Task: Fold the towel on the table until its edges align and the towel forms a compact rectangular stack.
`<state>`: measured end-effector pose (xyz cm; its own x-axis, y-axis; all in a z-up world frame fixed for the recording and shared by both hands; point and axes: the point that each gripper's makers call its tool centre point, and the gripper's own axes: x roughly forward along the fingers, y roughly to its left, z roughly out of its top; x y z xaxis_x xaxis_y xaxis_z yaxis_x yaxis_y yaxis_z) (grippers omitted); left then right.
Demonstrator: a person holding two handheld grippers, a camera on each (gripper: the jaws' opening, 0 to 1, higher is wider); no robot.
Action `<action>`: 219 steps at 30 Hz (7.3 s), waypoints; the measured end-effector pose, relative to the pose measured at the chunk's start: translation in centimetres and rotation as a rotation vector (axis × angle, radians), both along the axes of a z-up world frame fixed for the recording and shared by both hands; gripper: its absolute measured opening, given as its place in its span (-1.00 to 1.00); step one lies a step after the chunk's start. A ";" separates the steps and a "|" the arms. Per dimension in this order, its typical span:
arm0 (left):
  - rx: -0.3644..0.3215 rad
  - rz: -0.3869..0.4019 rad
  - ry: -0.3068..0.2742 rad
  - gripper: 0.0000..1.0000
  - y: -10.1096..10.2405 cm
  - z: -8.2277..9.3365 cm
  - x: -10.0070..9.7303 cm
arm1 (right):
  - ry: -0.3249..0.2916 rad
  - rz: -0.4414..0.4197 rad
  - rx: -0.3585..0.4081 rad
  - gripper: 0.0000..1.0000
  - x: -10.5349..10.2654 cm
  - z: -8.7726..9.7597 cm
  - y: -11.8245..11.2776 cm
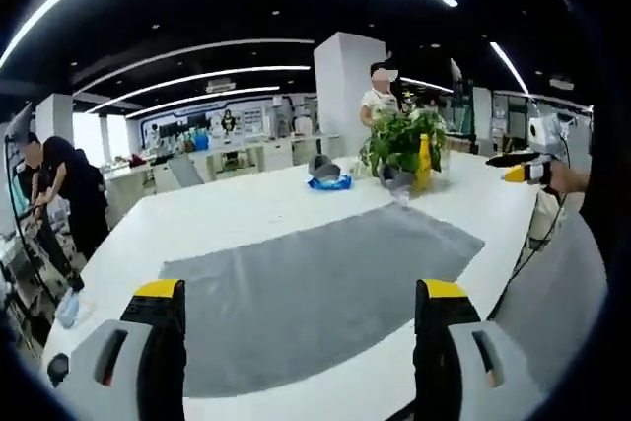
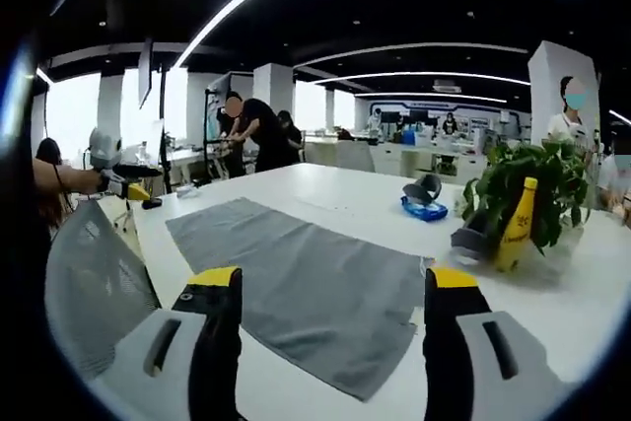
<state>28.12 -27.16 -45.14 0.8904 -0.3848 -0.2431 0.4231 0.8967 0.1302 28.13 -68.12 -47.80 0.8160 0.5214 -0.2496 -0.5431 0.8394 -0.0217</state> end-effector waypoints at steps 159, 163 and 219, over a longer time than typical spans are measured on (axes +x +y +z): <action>-0.029 -0.732 0.165 -0.94 -30.1 -9.8 -0.5 | 0.586 -0.214 0.047 -1.00 23.3 -16.7 -2.7; 0.018 -0.755 0.116 -0.95 -30.5 -9.0 -1.2 | 0.501 -0.195 0.082 -1.00 23.7 -14.2 -3.1; -0.186 -1.030 -0.149 -0.96 -43.5 11.4 -9.6 | 0.213 -0.068 0.136 -1.00 22.4 11.8 -11.3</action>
